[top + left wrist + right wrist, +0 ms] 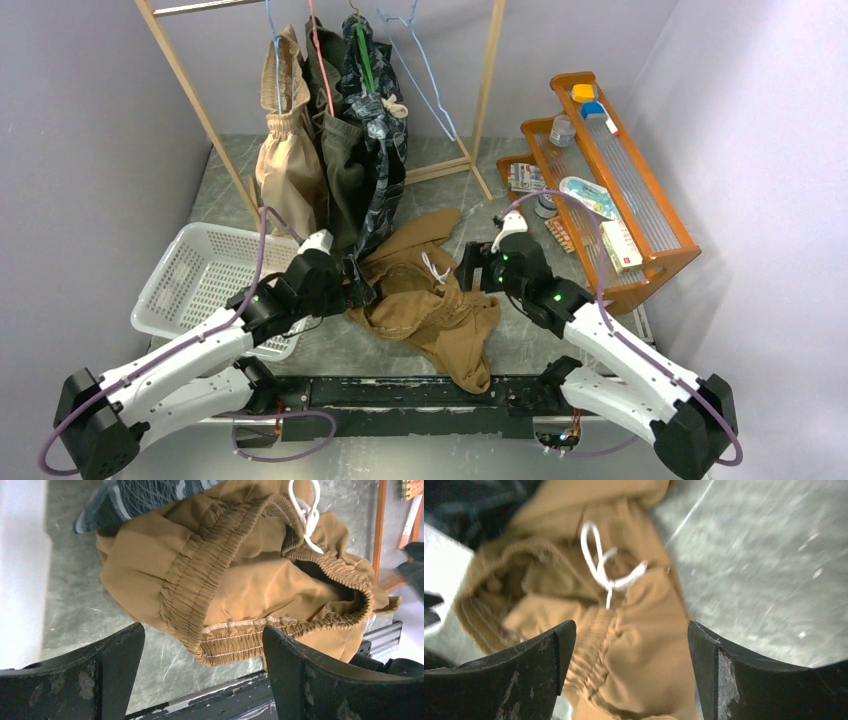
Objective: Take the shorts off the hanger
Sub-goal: Pick up the shorts at the center of the board.
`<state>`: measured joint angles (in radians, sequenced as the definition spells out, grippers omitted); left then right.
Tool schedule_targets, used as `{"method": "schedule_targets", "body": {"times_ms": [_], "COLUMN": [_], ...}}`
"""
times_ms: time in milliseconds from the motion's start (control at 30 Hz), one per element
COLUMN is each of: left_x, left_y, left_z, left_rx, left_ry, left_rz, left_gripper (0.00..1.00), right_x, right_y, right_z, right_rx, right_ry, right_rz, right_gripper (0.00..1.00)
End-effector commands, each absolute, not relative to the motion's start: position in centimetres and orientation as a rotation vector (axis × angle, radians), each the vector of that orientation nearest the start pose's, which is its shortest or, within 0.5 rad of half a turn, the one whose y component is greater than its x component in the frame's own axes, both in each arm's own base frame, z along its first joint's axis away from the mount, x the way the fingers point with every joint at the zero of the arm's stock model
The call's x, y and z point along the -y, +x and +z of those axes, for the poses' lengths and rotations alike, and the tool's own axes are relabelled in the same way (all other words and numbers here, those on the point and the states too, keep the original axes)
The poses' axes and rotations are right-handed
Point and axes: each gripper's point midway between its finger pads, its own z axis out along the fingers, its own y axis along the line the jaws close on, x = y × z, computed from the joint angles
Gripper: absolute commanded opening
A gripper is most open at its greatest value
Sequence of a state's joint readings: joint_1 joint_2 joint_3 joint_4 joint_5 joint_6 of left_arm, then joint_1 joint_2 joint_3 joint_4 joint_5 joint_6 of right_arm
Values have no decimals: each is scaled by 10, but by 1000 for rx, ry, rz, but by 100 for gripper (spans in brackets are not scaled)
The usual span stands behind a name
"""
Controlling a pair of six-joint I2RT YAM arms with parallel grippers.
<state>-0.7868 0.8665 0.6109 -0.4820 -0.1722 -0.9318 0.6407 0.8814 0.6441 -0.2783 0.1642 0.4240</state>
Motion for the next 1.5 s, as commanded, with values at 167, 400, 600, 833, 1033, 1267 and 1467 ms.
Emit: {"method": "schedule_targets", "body": {"times_ms": [167, 400, 600, 833, 1033, 1267, 1467], "left_x": [227, 232, 253, 280, 314, 345, 363], "left_y": [166, 135, 114, 114, 130, 146, 157], "left_z": [107, 80, 70, 63, 61, 59, 77], "left_rx": [-2455, -2568, -2597, -2545, -2419, -2338, -2247], "left_ry": [-240, -240, -247, -306, -451, -552, -546], "left_rz": [-887, -906, -1042, -1070, -1215, -1290, -1367], "left_gripper": [90, 90, 90, 90, 90, 90, 90], "right_x": [-208, -230, -229, -228, -230, -238, -252], "right_y": [213, 179, 159, 135, 118, 93, 71], "right_z": [123, 87, 83, 77, 72, 72, 66], "right_rx": [-2368, -2520, -2522, -2557, -2566, -2548, -2545], "right_ry": [-365, -529, -535, -534, -535, -593, -682], "right_rz": [673, 857, 935, 1034, 1127, 1249, 1289], "right_gripper": [84, 40, 4, 0, 0, 0, 0]}}
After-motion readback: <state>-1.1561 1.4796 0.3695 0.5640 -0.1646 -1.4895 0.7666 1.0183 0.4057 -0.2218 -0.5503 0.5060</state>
